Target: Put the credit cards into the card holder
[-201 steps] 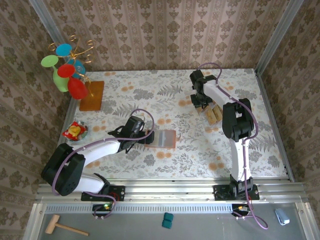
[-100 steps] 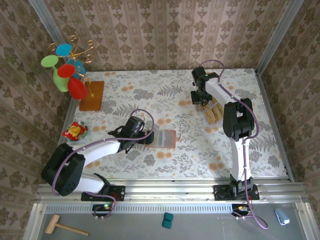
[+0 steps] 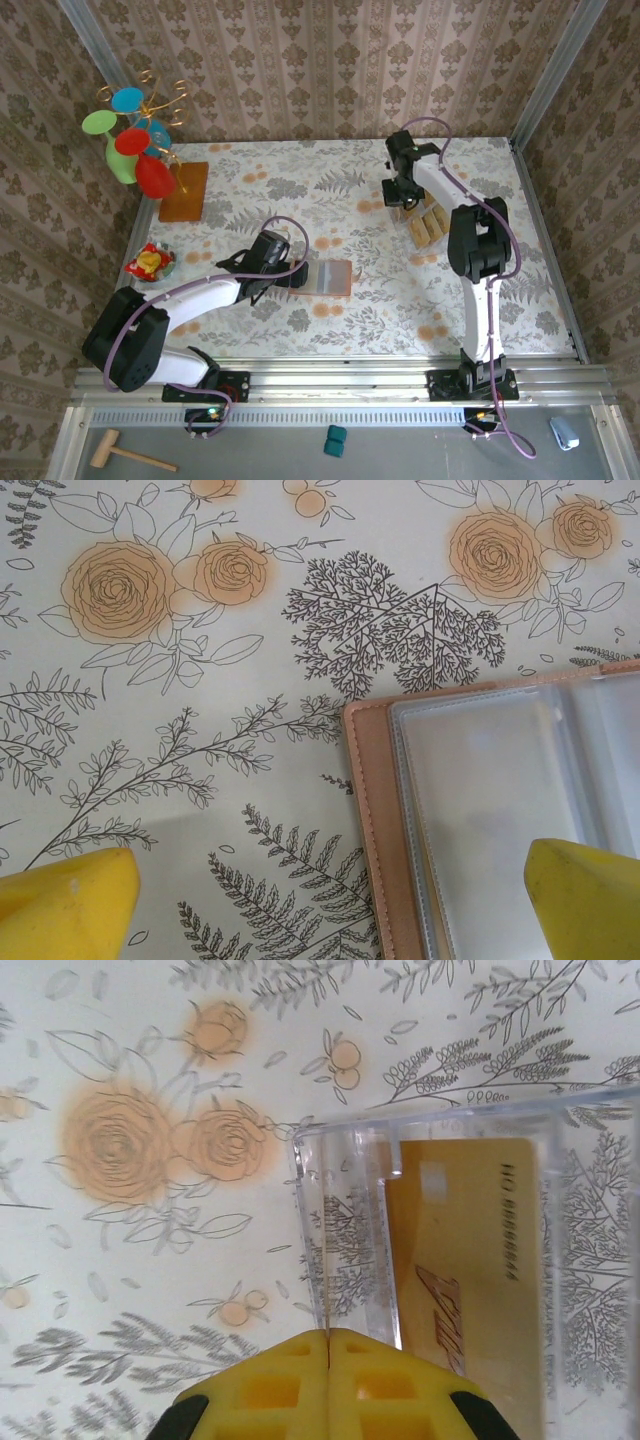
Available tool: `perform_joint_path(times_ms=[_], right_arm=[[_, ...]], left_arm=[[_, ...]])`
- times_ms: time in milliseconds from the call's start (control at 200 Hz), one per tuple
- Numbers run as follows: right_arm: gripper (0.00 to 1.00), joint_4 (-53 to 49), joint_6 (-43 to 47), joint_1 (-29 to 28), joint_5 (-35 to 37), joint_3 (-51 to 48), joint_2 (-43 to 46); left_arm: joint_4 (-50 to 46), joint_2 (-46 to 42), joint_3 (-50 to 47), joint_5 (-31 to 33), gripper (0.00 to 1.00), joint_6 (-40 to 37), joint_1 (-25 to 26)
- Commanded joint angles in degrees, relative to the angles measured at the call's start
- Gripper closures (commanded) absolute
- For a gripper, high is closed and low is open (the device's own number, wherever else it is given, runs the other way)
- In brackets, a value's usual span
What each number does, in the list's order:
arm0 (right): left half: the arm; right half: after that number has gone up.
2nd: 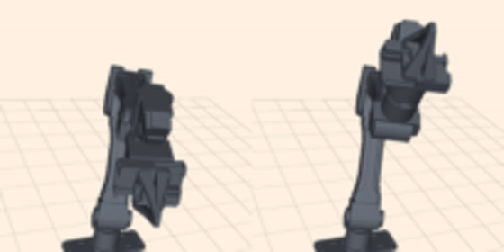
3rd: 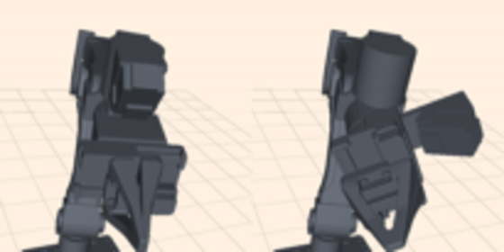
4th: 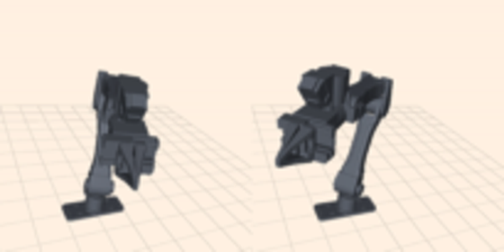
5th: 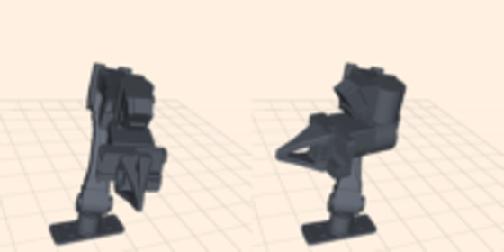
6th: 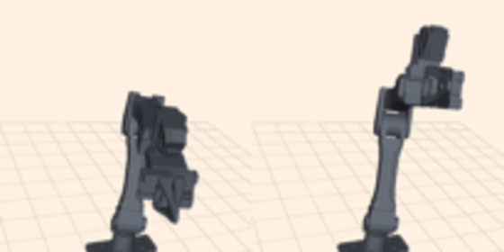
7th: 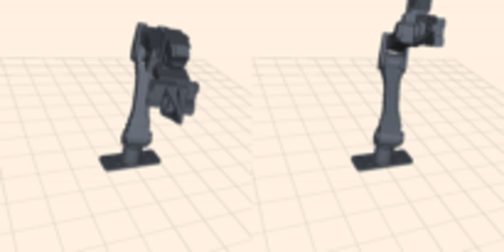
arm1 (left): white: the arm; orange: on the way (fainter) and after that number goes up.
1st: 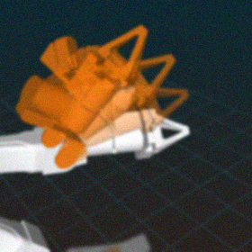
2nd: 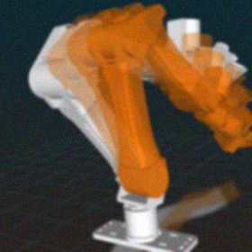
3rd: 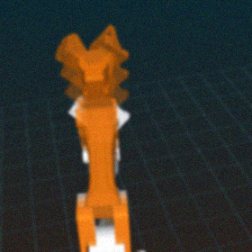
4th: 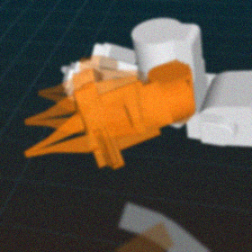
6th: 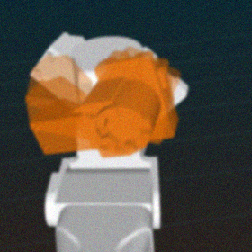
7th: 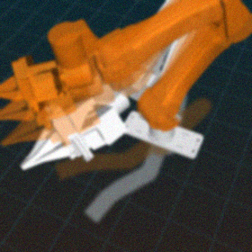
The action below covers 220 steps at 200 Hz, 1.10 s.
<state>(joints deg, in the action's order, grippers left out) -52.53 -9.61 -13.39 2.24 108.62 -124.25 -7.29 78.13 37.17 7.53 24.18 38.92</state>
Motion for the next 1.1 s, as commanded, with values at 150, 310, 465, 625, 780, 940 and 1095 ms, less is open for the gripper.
perform_joint_path(times_ms=[150,310,465,625,780,940,1095], right_arm=[[1.00,3.8,-4.4,-0.2,-8.7,-3.7,12.7],[1.00,9.6,-8.0,-1.5,-14.0,-11.7,19.2],[1.00,15.8,-11.3,-3.2,-16.9,-21.8,25.4],[1.00,20.5,-13.8,-3.7,-18.4,-31.7,31.2],[1.00,23.4,-15.1,-3.7,-18.8,-38.2,36.1],[1.00,24.1,-15.4,-3.6,-18.9,-42.1,39.3],[1.00,24.1,-15.1,-3.6,-19.1,-43.1,40.7]], left_arm=[[-1.0,-0.4,1.7,0.4,0.00,-0.8,-0.7],[1.0,-0.2,0.7,-2.1,0.00,-0.3,-0.9],[4.3,1.3,-0.4,-5.4,0.00,1.0,-0.3],[5.8,2.7,-1.4,-5.0,0.00,2.7,1.3],[7.2,3.5,-2.6,-4.2,0.00,4.8,3.2],[7.7,4.2,-3.3,-2.3,0.00,6.8,5.6],[7.8,4.6,-3.6,-0.8,0.00,8.4,7.9]])
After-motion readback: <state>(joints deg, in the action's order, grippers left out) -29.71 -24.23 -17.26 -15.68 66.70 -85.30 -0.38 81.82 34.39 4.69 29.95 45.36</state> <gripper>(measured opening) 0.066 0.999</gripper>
